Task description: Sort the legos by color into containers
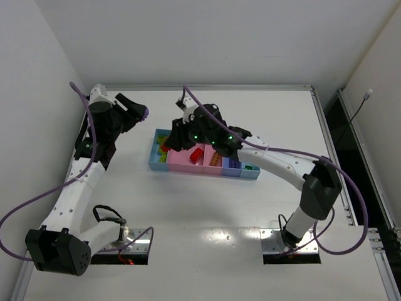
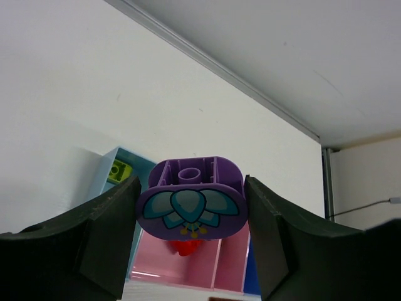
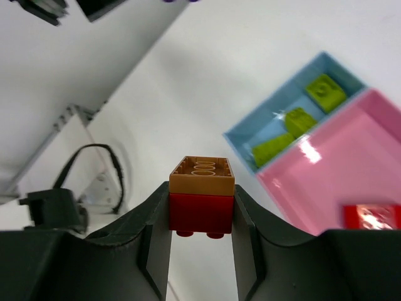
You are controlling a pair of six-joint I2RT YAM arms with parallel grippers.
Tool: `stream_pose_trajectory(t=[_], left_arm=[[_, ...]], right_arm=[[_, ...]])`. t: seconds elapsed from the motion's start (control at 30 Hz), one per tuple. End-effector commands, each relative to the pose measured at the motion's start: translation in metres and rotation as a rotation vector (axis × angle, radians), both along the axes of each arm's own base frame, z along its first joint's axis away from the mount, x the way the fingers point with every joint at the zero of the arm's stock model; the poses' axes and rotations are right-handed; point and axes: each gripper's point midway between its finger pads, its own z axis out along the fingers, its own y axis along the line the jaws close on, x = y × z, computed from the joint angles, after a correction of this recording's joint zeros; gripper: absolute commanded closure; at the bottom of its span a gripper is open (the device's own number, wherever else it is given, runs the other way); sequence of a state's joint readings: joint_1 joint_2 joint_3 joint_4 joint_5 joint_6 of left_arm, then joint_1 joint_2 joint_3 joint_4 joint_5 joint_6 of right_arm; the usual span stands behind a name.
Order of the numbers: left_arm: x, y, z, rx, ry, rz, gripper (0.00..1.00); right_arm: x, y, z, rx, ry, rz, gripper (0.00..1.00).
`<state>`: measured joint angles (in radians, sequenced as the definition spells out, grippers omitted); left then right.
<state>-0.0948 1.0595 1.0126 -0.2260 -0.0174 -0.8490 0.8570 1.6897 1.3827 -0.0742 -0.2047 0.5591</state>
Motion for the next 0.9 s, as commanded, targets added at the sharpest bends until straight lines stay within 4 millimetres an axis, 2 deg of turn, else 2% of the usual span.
stream_pose_trajectory(t=[0.0, 0.03, 0.07, 0.1, 0.13, 0.23, 0.27, 0.3, 0.33, 0.37, 0.43, 0.47, 0.5, 0.53, 0.57, 0.6, 0.63, 0.67, 0.7, 0.73, 0.77, 0.8, 0.87], left_arm=[[0.003, -0.006, 0.031, 0.054, -0.1, -0.07, 1.0], [0.002, -0.019, 0.03, 0.049, -0.099, -0.152, 1.0], [0.002, -0.028, 0.029, 0.056, -0.096, -0.213, 1.0], [0.002, -0.035, 0.019, 0.044, -0.061, -0.257, 1.0], [0.002, -0.046, 0.01, 0.026, -0.037, -0.318, 1.0], [0.006, -0.056, -0.001, 0.02, -0.024, -0.384, 1.0], [0.01, -0.062, -0.012, 0.015, -0.002, -0.422, 1.0], [0.012, -0.07, -0.011, 0.036, -0.008, -0.459, 1.0], [0.014, -0.079, -0.022, 0.035, 0.018, -0.515, 1.0], [0.013, -0.093, -0.025, 0.045, 0.018, -0.575, 1.0], [0.01, -0.119, -0.02, 0.08, -0.023, -0.719, 1.0], [0.003, -0.139, -0.02, 0.089, -0.035, -0.804, 1.0], [0.004, -0.151, -0.037, 0.125, -0.005, -0.875, 1.0], [0.001, -0.166, -0.028, 0.134, -0.035, -0.947, 1.0], [-0.007, -0.185, -0.027, 0.144, -0.057, -1.03, 1.0], [-0.011, -0.197, -0.043, 0.139, -0.024, -1.111, 1.0], [-0.013, -0.208, -0.037, 0.171, -0.086, -1.192, 1.0], [-0.027, -0.225, -0.036, 0.15, -0.106, -1.286, 1.0], [-0.033, -0.233, -0.043, 0.149, -0.076, -1.326, 1.0], [-0.032, -0.241, -0.059, 0.203, -0.078, -1.379, 1.0], [-0.037, -0.258, -0.05, 0.245, -0.12, -1.439, 1.0], [-0.05, -0.261, -0.065, 0.259, -0.037, -1.498, 1.0], [-0.045, -0.275, -0.084, 0.366, -0.062, -1.601, 1.0]], right_arm=[[0.015, -0.042, 0.032, -0.025, -0.134, -0.124, 1.0], [0.021, -0.061, 0.02, -0.078, -0.147, -0.167, 1.0], [0.025, -0.084, 0.026, -0.11, -0.169, -0.243, 1.0], [0.029, -0.1, 0.025, -0.14, -0.181, -0.284, 1.0], [0.036, -0.123, 0.015, -0.187, -0.181, -0.342, 1.0], [0.047, -0.184, 0.008, -0.291, -0.204, -0.508, 1.0], [0.056, -0.216, -0.001, -0.343, -0.185, -0.599, 1.0], [0.058, -0.233, 0.003, -0.345, -0.187, -0.642, 1.0], [0.066, -0.26, 0.002, -0.361, -0.175, -0.716, 1.0], [0.066, -0.274, -0.002, -0.376, -0.16, -0.743, 1.0], [0.071, -0.303, 0.008, -0.366, -0.162, -0.819, 1.0], [0.072, -0.309, 0.011, -0.363, -0.167, -0.826, 1.0], [0.071, -0.318, 0.012, -0.367, -0.161, -0.845, 1.0], [0.074, -0.33, 0.015, -0.36, -0.16, -0.873, 1.0], [0.072, -0.335, 0.017, -0.362, -0.16, -0.872, 1.0], [0.073, -0.339, 0.017, -0.359, -0.155, -0.879, 1.0], [0.072, -0.34, 0.02, -0.349, -0.165, -0.859, 1.0], [0.073, -0.35, 0.024, -0.348, -0.172, -0.877, 1.0], [0.074, -0.354, 0.024, -0.349, -0.171, -0.873, 1.0], [0.072, -0.352, 0.027, -0.333, -0.176, -0.843, 1.0], [0.075, -0.362, 0.031, -0.331, -0.181, -0.86, 1.0], [0.072, -0.36, 0.032, -0.325, -0.186, -0.815, 1.0], [0.072, -0.37, 0.033, -0.324, -0.179, -0.817, 1.0]])
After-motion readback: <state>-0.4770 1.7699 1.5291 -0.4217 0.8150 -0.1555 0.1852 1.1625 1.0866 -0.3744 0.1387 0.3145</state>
